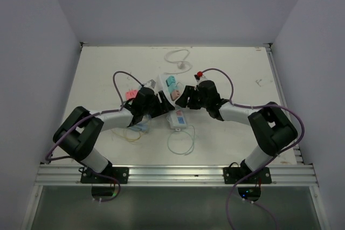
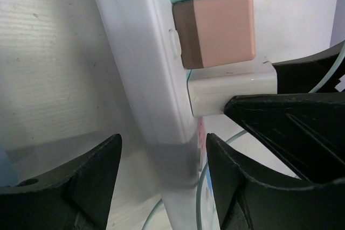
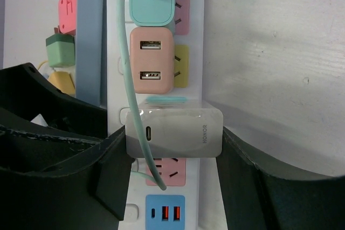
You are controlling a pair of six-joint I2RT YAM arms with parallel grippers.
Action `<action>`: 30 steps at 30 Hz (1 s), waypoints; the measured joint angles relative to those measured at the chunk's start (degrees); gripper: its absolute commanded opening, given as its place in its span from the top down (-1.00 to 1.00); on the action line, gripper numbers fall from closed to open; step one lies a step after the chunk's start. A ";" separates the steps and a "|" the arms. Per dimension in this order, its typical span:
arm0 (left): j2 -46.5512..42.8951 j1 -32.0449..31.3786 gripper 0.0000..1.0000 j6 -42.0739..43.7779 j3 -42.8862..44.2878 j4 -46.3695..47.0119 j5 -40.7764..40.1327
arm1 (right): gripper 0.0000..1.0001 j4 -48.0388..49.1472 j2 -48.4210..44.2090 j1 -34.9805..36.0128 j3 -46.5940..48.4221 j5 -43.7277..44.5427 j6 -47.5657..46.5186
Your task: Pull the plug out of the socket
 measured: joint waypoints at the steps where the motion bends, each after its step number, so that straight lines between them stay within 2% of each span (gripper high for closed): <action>1: 0.39 -0.20 -0.34 0.00 0.00 0.02 -0.02 | 1.00 0.22 0.11 0.00 0.00 -0.13 0.11; 6: 2.10 -1.86 -0.29 -0.02 0.04 0.04 0.07 | 1.00 0.83 0.35 0.00 -0.11 -0.57 0.57; 10: 3.26 -2.56 -0.18 -0.13 0.70 0.17 0.02 | 1.00 1.16 0.39 -0.02 -0.31 -0.90 0.90; 16: 4.15 -2.67 0.10 -0.55 1.70 0.63 -0.39 | 1.00 2.58 0.39 -0.11 -1.16 -1.22 1.51; 17: 4.20 -2.67 0.27 -0.76 1.73 0.70 -0.42 | 1.00 2.78 0.39 -0.15 -1.33 -1.22 1.77; 19: 4.33 -2.64 0.46 -1.11 1.81 0.90 -0.37 | 1.00 3.56 0.39 -0.33 -1.81 -1.25 2.38; 20: 4.37 -2.64 0.72 -1.14 1.84 0.94 -0.39 | 1.00 3.89 0.39 -0.35 -1.99 -1.22 2.56; 22: 4.37 -2.64 0.99 -1.14 1.84 0.94 -0.39 | 1.00 4.13 0.39 -0.35 -2.14 -1.20 2.78; 30: 3.50 -3.04 1.00 -0.76 1.73 -0.02 -1.44 | 1.00 4.57 -1.16 -0.31 -3.93 -0.79 4.55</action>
